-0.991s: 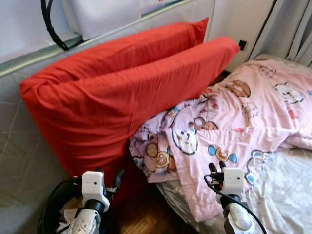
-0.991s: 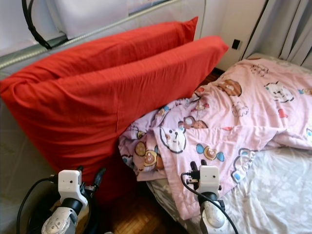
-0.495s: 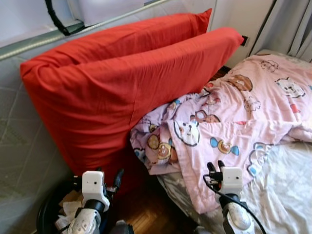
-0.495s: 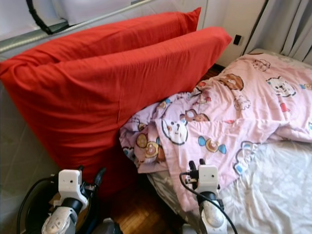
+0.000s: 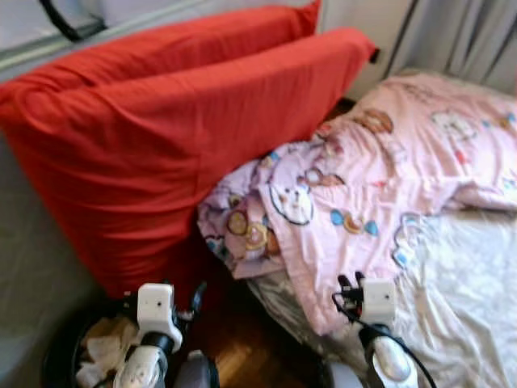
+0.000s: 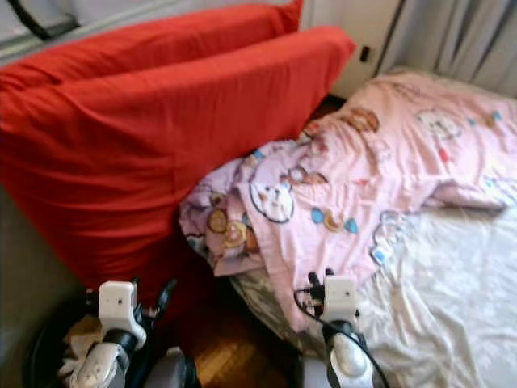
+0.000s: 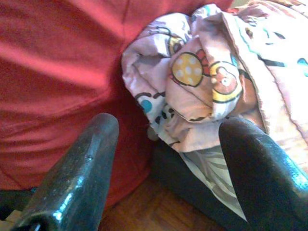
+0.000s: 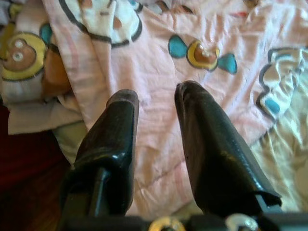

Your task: Clean up the room

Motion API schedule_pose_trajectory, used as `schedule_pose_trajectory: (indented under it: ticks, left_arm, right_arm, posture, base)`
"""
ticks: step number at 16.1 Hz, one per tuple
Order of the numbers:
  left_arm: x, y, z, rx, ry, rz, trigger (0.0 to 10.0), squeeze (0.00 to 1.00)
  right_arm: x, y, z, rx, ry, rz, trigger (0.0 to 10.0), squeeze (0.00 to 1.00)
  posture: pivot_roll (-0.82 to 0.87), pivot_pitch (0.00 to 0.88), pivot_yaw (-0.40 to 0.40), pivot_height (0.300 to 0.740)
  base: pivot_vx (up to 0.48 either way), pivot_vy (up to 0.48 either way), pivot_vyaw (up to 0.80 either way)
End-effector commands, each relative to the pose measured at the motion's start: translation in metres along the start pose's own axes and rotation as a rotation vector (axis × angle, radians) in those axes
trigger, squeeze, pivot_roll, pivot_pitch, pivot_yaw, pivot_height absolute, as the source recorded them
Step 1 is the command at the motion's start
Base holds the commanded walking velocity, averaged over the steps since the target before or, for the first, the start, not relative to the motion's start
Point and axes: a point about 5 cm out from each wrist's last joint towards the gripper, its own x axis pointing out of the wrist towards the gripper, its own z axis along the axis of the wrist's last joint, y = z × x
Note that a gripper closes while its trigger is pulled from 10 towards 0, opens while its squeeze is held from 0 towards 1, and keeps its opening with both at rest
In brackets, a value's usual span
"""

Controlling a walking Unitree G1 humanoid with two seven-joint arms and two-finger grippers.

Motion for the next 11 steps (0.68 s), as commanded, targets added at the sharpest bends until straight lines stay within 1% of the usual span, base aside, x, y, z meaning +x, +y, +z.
schedule_pose_trajectory:
  ticks: [1,3,5,8,9,11]
  left_arm:
    - [-0.001,0.002,-0.003,-0.013,0.012,0.002,10.0,0.00]
    - [-0.001,0.001,-0.003,-0.013,0.013,0.001,10.0,0.00]
    - [-0.001,0.001,-0.004,-0.013,0.018,0.000,10.0,0.00]
    - [-0.001,0.001,-0.003,-0.012,0.018,-0.001,10.0,0.00]
    - [-0.002,0.001,-0.003,-0.011,0.016,-0.001,10.0,0.00]
    - [-0.002,0.003,-0.001,-0.007,0.011,0.001,10.0,0.00]
  right_arm:
    - [0.002,0.003,-0.002,0.016,0.026,0.012,10.0,0.00]
    - [0.004,0.005,-0.004,0.029,0.039,0.024,10.0,0.00]
    - [0.007,0.008,-0.009,0.043,0.089,0.049,10.0,0.00]
    - [0.012,0.007,-0.015,0.039,0.153,0.042,10.0,0.00]
    - [0.014,0.007,-0.015,0.053,0.161,0.041,10.0,0.00]
    - [0.020,0.005,-0.011,0.066,0.154,0.033,10.0,0.00]
  posture:
    - [0.00,0.132,0.027,0.640]
    - [0.00,0.136,0.028,0.640]
    - [0.00,0.144,0.031,0.640]
    - [0.02,0.159,0.032,0.640]
    - [0.02,0.163,0.034,0.630]
    - [0.03,0.174,0.036,0.625]
  base:
    - [0.000,0.000,0.00]
    - [0.000,0.000,0.00]
    - [0.000,0.000,0.00]
    - [0.000,0.000,0.00]
    - [0.000,0.000,0.00]
    - [0.000,0.000,0.00]
